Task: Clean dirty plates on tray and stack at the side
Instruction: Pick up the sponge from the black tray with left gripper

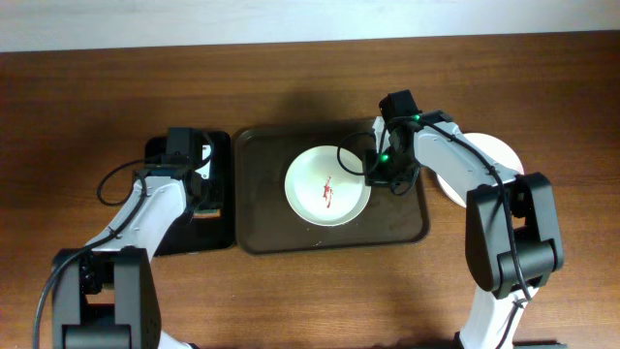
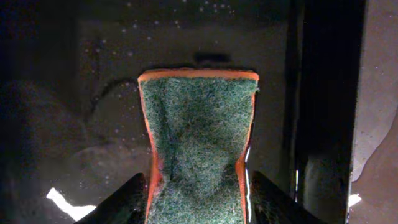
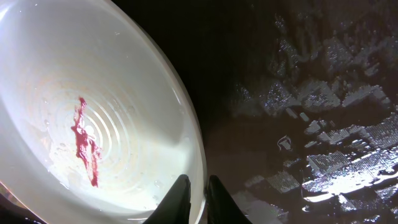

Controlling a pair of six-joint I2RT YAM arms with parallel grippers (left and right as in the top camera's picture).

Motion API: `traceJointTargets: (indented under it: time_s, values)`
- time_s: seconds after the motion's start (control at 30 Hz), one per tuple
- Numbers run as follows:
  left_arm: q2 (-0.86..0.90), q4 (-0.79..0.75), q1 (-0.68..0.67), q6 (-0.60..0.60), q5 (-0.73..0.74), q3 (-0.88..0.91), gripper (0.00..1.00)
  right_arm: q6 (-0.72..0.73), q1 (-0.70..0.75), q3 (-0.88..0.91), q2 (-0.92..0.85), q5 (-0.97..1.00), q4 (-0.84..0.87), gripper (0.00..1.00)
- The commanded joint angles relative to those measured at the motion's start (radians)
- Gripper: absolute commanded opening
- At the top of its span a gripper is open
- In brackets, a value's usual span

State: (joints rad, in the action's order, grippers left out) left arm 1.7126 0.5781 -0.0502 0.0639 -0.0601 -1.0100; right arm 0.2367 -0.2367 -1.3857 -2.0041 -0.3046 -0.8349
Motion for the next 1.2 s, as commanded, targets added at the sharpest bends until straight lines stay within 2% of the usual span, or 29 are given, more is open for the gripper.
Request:
traceJointTargets:
  time_s: [0.0,0.03,0.07,0.1,0.2,0.23,0.27,0.33,0.4,0.43,0.47,0.53,0.6,0.73,0.83,0.97,1.17]
  values:
    - [-0.006,-0.008,0.003,-0.005,-0.005,0.002,0.45,0.008,-0.008,-0.007,-0.003,0.009,-0.004,0.13]
    - [0.000,-0.014,0.003,-0.005,-0.001,0.002,0.26,0.008,-0.008,-0.007,-0.003,0.009,-0.004,0.12]
    - [0.011,-0.029,0.003,-0.005,0.020,0.002,0.03,0.008,-0.008,-0.007,-0.003,0.009,-0.006,0.12]
    - [0.023,-0.029,0.002,-0.005,0.021,0.002,0.01,0.008,-0.008,-0.007,-0.003,0.009,-0.011,0.12]
    - [0.033,-0.024,0.000,-0.005,0.023,0.002,0.00,0.008,-0.008,-0.007,-0.003,0.009,-0.014,0.13]
    - [0.033,-0.024,0.001,-0.005,0.022,0.002,0.01,0.008,-0.008,-0.007,-0.003,0.009,-0.014,0.17]
    - [0.033,-0.023,0.001,-0.005,0.022,0.002,0.31,0.008,-0.008,-0.007,-0.003,0.009,-0.014,0.18]
    - [0.034,-0.016,0.001,-0.005,0.019,0.003,0.38,0.008,-0.008,-0.007,-0.003,0.009,-0.014,0.17]
    - [0.034,-0.017,0.001,-0.005,0.019,0.012,0.40,0.008,-0.008,-0.007,-0.003,0.009,-0.014,0.17]
    - [0.040,-0.018,0.001,-0.005,0.019,0.014,0.39,0.008,-0.008,-0.007,-0.003,0.009,-0.011,0.17]
    - [0.049,-0.022,0.001,-0.005,0.019,0.014,0.32,0.008,-0.008,-0.007,-0.003,0.009,-0.011,0.17]
    - [0.055,-0.028,0.001,-0.005,0.019,0.014,0.00,0.008,-0.008,-0.007,-0.003,0.009,-0.011,0.18]
    - [0.051,-0.020,0.001,-0.005,0.019,0.006,0.00,0.008,-0.008,-0.007,-0.003,0.009,-0.011,0.36]
    - [-0.129,0.011,0.001,-0.005,0.019,-0.018,0.00,0.007,-0.008,-0.007,-0.012,0.031,0.040,0.37]
    - [-0.224,0.026,0.001,-0.005,0.019,-0.018,0.00,0.007,-0.018,-0.007,-0.048,0.031,0.050,0.32]
    - [-0.249,0.028,0.001,-0.004,0.021,-0.018,0.00,0.008,-0.020,-0.007,-0.064,0.024,0.079,0.04]
    - [-0.393,-0.125,0.001,0.010,0.072,-0.018,0.00,0.008,-0.020,-0.007,-0.064,0.025,0.076,0.04]
